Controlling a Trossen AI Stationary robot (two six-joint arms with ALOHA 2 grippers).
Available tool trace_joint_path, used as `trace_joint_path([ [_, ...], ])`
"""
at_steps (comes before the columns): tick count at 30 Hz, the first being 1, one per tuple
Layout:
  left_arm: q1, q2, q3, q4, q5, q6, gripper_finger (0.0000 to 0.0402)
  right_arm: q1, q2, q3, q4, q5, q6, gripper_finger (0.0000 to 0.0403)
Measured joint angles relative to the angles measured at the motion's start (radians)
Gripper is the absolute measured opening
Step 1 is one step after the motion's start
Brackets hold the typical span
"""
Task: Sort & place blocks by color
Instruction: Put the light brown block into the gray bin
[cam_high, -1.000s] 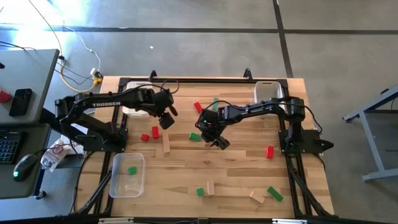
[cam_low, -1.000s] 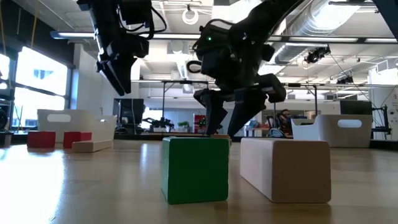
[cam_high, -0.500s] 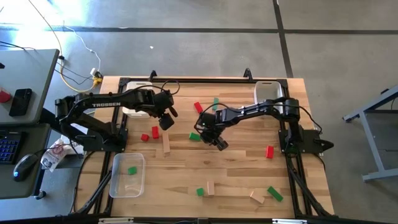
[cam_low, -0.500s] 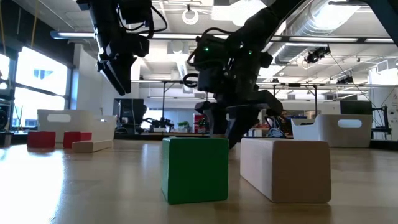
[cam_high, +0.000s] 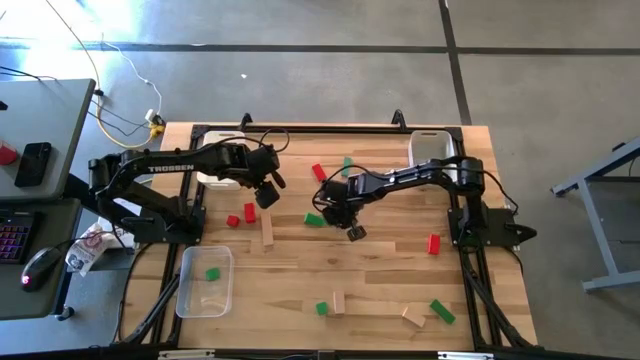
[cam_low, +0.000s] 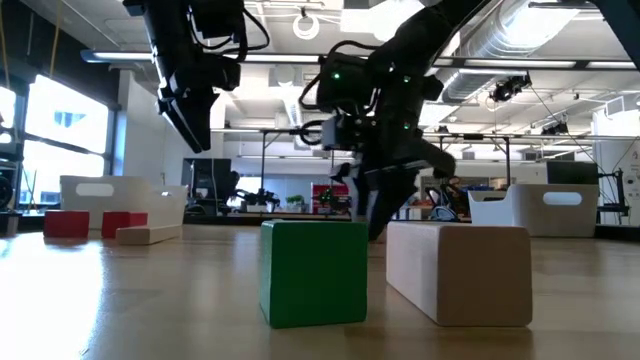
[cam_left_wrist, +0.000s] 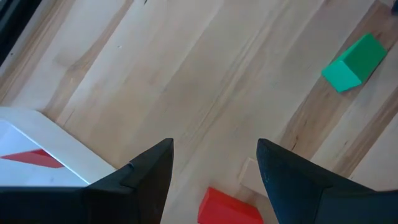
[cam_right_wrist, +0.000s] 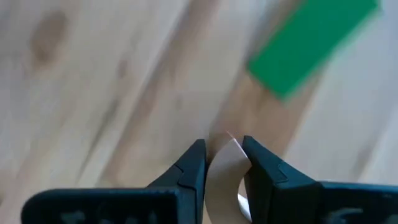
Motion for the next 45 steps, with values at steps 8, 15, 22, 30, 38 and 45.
trace_joint_path([
  [8, 0.0, 0.0, 0.0, 0.041, 0.0, 0.016, 0.0217, -0.002, -0.069, -0.002, -0.139, 0.06, 0.063, 0.0048],
  [15, 0.0, 0.0, 0.0, 0.042, 0.003, 0.016, 0.0216, -0.015, -0.101, -0.001, -0.209, 0.089, 0.086, 0.0048],
  [22, 0.0, 0.0, 0.0, 0.041, 0.003, 0.014, 0.0216, -0.046, -0.132, -0.01, -0.308, 0.185, 0.132, 0.0048],
  [30, 0.001, 0.001, 0.0, 0.041, 0.003, 0.012, 0.0216, -0.084, -0.304, -0.174, -0.288, 0.286, 0.233, 0.0048],
  [38, 0.002, 0.001, 0.0, 0.041, 0.004, -0.021, 0.0216, -0.131, -0.596, -0.347, -0.172, 0.516, 0.38, 0.0048],
  [45, 0.002, 0.001, 0.0, 0.042, 0.004, -0.038, 0.0218, -0.222, -0.788, -0.429, -0.126, 0.839, 0.575, 0.0053],
])
